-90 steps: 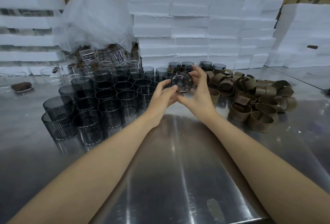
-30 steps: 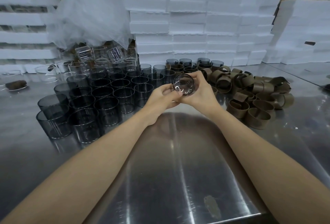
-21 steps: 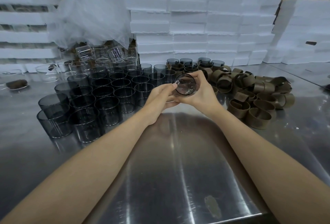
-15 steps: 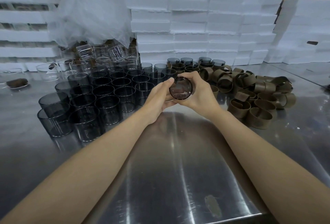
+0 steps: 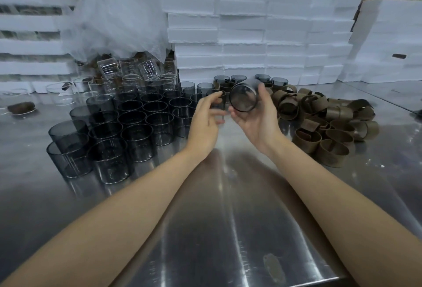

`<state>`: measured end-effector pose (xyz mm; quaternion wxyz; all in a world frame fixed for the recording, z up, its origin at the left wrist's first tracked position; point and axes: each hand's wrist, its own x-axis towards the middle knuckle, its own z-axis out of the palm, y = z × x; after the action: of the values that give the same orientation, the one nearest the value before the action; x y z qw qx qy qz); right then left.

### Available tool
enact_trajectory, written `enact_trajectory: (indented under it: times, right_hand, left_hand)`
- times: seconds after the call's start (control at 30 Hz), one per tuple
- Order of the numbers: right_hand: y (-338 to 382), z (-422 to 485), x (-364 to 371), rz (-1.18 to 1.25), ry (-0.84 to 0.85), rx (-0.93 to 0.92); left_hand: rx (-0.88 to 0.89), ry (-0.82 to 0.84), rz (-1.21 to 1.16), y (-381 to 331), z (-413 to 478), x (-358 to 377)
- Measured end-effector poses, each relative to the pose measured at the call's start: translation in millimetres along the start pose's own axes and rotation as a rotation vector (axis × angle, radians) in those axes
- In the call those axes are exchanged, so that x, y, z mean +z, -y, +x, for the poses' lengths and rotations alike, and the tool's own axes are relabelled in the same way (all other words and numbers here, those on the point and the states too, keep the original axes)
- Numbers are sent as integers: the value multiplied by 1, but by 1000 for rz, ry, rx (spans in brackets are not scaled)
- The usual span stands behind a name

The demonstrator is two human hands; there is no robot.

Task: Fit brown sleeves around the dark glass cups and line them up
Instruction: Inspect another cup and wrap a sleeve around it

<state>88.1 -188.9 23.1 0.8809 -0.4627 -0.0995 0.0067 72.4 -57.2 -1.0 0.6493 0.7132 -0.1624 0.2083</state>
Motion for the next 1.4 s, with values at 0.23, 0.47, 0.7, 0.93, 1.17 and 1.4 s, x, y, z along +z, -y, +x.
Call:
enact_trajectory:
  times: [0.23, 0.47, 0.7, 0.93, 1.17, 1.4]
  right_hand:
    - [-17, -7, 6, 67, 198, 366]
    - [-19, -3, 2, 22, 224, 407]
    - [-15, -4, 2, -14, 228, 486]
    - [-14, -5, 0, -5, 197, 533]
    - [-13, -4, -6, 26, 156, 528]
    - [-15, -2, -6, 59, 181, 573]
  left_hand:
    - [18, 128, 17, -8, -7, 2]
    - [71, 81, 39, -12, -8, 4]
    - [55, -20, -51, -6, -3, 2]
    - [-109, -111, -210, -8, 2, 1]
    - [-152, 52, -171, -3, 2, 2]
    - [-129, 2, -174, -1, 3, -1]
